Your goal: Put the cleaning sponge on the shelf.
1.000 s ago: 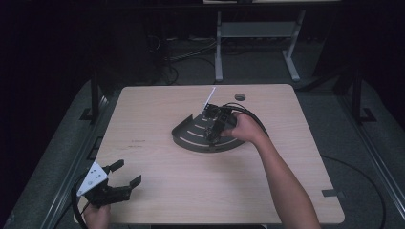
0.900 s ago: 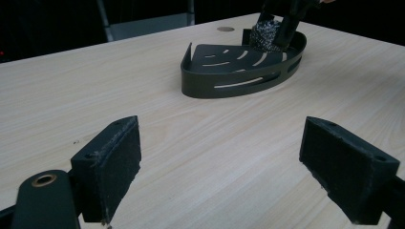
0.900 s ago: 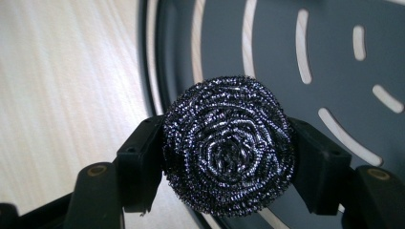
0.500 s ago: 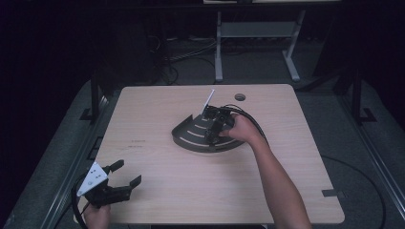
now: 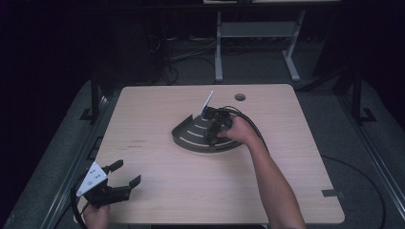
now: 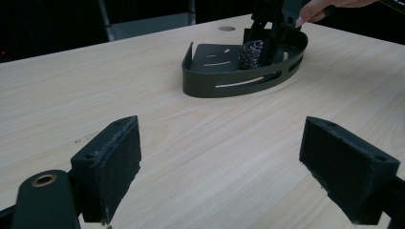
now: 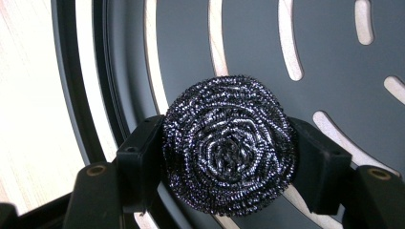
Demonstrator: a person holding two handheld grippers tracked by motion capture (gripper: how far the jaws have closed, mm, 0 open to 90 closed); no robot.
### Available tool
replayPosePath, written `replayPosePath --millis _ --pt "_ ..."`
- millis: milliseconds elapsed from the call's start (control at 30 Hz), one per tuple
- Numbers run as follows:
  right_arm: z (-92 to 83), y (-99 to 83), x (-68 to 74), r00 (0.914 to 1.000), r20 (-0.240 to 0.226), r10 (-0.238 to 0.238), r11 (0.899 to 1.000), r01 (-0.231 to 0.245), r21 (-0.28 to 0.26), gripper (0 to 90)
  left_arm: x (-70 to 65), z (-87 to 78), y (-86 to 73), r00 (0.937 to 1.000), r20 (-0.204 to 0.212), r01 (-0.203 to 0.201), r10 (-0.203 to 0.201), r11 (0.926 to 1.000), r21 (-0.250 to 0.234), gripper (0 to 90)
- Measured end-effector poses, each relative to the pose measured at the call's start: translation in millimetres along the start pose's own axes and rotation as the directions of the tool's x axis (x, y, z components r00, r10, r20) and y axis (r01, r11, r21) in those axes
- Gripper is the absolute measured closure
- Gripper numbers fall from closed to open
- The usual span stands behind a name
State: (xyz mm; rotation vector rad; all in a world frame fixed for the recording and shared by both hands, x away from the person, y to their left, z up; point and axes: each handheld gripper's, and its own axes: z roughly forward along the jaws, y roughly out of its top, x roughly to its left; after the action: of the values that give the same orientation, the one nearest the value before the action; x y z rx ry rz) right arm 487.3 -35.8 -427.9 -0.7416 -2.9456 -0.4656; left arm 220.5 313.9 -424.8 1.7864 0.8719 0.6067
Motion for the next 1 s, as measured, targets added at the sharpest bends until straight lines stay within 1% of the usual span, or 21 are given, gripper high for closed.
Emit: replayPosePath --millis 100,200,267,333,433,633,800,1000 --pt "-0.5 -0.3 -0.8 1.0000 0.005 0.001 1.000 -0.001 -0.007 33.2 -0.5 0.7 0.4 1.0000 0.000 -0.005 0.005 1.0000 0.003 13.5" --pt "0.6 -0.7 -1.0 1.0000 0.003 0.001 1.000 -0.001 0.000 33.1 -0.3 0.9 0.4 1.0000 0.002 -0.004 0.004 1.0000 0.004 13.5" --pt "1.5 -1.2 -1.0 1.0000 -0.005 0.003 1.000 -0.003 -0.007 33.1 -0.4 0.3 0.6 1.0000 0.004 0.005 -0.005 1.0000 -0.005 13.5" --pt "2.9 -2.3 -1.1 0.9999 -0.007 0.008 1.000 -0.008 -0.012 33.1 -0.3 -0.3 1.1 1.0000 0.005 0.003 -0.003 1.0000 -0.009 13.5" --pt "5.6 -4.4 -2.0 0.9998 -0.013 0.017 1.000 -0.018 -0.015 32.2 0.3 -0.2 0.4 1.0000 0.002 0.003 -0.003 1.0000 -0.004 13.5" --pt "4.2 -6.0 -2.3 0.9996 -0.015 0.025 1.000 -0.025 -0.018 29.3 1.0 0.0 -0.1 1.0000 -0.001 0.005 -0.005 1.0000 -0.002 13.5" --pt "-0.6 -7.8 -2.4 0.9996 -0.014 0.026 0.999 -0.027 -0.023 26.8 0.5 0.7 0.4 1.0000 -0.003 0.007 -0.007 1.0000 -0.003 13.5" --pt "-11.2 -9.7 0.0 0.9995 -0.017 0.026 0.998 -0.026 -0.050 24.4 -0.4 3.2 0.3 1.0000 0.001 0.006 -0.006 1.0000 0.004 13.5"
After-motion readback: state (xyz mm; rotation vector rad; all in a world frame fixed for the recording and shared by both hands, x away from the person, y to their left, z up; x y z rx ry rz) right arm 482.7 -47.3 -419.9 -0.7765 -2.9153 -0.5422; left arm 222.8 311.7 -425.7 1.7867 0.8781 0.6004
